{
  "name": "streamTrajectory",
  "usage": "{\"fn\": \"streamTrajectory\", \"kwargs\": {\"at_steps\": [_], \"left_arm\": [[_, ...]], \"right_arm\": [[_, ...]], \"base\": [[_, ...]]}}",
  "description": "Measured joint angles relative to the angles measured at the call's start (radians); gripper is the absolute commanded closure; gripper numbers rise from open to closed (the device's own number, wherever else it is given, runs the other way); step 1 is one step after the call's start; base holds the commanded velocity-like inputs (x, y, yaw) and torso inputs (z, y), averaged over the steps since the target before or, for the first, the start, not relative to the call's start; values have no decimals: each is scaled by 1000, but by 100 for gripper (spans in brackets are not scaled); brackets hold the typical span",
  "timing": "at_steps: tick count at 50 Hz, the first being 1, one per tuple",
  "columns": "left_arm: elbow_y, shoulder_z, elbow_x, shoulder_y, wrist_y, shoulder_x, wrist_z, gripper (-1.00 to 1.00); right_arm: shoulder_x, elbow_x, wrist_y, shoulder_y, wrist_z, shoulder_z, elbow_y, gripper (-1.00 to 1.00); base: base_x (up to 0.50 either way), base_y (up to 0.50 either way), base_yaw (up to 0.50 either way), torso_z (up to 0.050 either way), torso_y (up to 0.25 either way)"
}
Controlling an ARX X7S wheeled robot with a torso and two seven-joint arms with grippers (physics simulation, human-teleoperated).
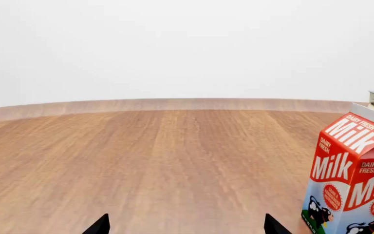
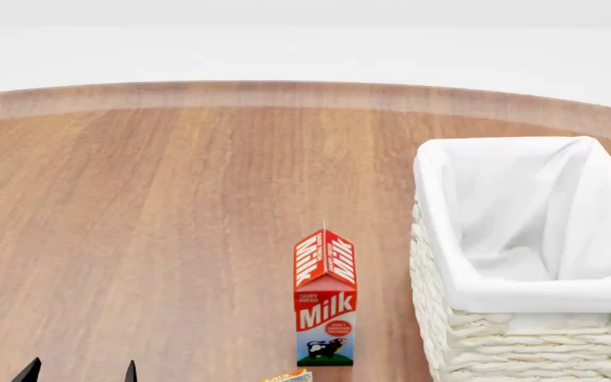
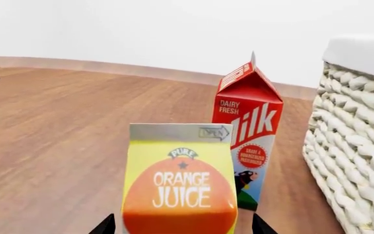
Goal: Pick up the orange juice, and put it in the basket.
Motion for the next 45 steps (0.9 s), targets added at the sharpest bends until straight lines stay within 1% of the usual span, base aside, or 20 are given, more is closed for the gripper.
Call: {"fn": "streamTrajectory", "kwargs": {"at_steps": [28,45], "left_arm": [[-1,11,-9,-3,4,-9,-10,-100],[-2,18,-13,-4,6,-13,-16,-100]], "right_arm": [[-5,25,-3,24,-2,-24,21,-100],[-14,38,-9,53,-4,-37,73,-100]], "base": [[0,0,0,0,0],[0,0,0,0,0]]}}
